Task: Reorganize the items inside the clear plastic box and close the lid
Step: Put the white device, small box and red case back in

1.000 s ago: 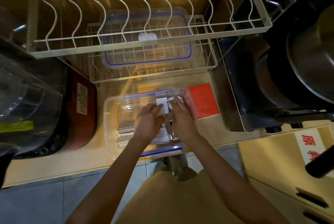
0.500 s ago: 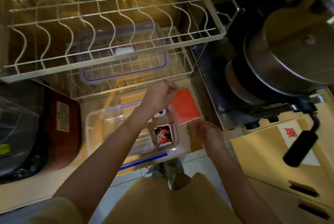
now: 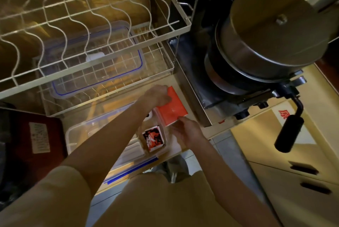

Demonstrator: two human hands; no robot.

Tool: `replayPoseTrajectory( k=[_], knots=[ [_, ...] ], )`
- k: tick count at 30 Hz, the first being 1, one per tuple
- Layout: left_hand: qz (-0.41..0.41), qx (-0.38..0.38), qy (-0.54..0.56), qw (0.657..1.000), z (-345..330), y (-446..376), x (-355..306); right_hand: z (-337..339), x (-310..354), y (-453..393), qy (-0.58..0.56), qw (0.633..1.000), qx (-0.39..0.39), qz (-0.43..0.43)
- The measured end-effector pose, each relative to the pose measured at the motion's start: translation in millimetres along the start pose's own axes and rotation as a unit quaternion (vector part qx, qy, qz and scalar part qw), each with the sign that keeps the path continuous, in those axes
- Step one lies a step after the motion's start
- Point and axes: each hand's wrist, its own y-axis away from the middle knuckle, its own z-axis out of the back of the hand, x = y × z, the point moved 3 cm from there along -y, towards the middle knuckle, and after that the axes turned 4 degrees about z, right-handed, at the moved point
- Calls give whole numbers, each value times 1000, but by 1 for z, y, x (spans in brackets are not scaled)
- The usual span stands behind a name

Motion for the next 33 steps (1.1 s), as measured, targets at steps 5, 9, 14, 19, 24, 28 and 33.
replayPoseTrajectory(
  k=[5, 9, 14, 19, 24, 28, 33],
  knots=[
    [-16, -72, 44, 996, 9, 10, -6, -4, 6, 9, -35, 998, 16, 44],
    [-27, -168, 108, 980, 9, 28, -8, -5, 9, 20, 47, 992, -24, 114],
    [-12, -292, 258, 921, 8, 71, 0, -6, 23, 35, 147, 932, -49, 328],
    [8, -374, 413, 830, 14, 116, 20, -29, 49, 53, 226, 859, -21, 459],
    [75, -451, 459, 762, -1, 156, 48, -61, 37, 73, 291, 819, 77, 488],
    [151, -479, 433, 748, -29, 178, 82, -83, -3, 66, 404, 763, 124, 489],
    [221, -447, 397, 770, -68, 194, 120, -94, -51, 41, 478, 730, 185, 453]
  ],
)
